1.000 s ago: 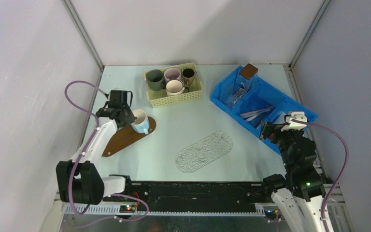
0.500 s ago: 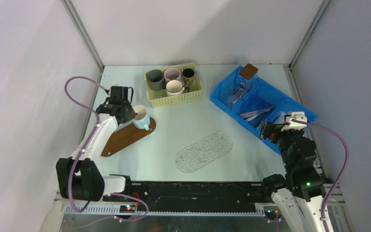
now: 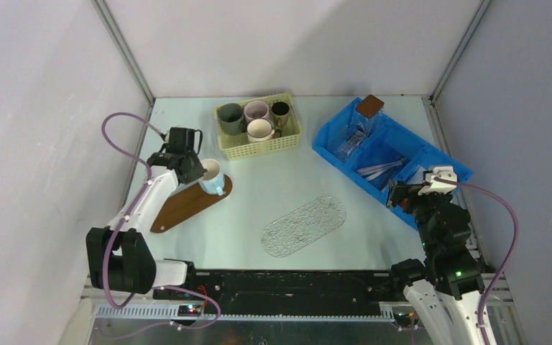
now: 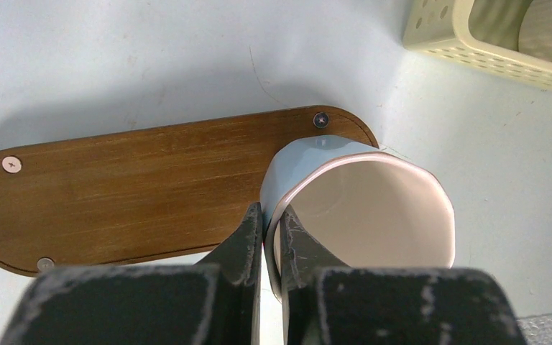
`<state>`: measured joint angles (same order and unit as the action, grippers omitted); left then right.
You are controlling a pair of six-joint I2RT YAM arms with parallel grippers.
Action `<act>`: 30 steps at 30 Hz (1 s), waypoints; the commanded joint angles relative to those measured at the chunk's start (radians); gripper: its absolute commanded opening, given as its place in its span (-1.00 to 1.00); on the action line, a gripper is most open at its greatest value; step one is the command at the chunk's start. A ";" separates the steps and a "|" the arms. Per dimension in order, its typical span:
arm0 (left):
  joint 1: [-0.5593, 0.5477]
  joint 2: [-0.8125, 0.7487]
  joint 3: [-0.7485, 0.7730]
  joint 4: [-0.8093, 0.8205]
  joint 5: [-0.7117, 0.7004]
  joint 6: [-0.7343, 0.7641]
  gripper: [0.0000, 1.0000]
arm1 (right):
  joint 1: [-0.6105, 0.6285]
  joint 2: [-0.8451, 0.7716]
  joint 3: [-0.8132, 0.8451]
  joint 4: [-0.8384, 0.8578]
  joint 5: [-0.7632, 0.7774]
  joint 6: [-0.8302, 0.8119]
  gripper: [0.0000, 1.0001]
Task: Prepare toiletry sets of a toothbrush and toothpaste on the tray
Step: Place the cup on the tray.
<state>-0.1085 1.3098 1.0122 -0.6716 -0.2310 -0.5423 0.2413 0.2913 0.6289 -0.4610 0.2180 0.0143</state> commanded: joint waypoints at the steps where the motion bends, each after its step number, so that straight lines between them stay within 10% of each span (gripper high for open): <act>1: -0.010 -0.011 0.055 0.041 -0.017 -0.029 -0.98 | 0.007 -0.004 -0.005 0.041 0.021 -0.010 0.99; 15: -0.016 -0.023 0.052 0.014 -0.030 -0.043 -0.49 | 0.007 -0.007 -0.008 0.040 0.025 -0.011 0.99; 30: -0.065 -0.021 0.324 -0.042 -0.019 -0.130 0.68 | 0.007 -0.022 -0.008 0.038 0.040 -0.012 0.99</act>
<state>-0.1341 1.2587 1.2366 -0.7353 -0.2584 -0.6117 0.2428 0.2771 0.6212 -0.4603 0.2409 0.0143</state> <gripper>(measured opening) 0.815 0.994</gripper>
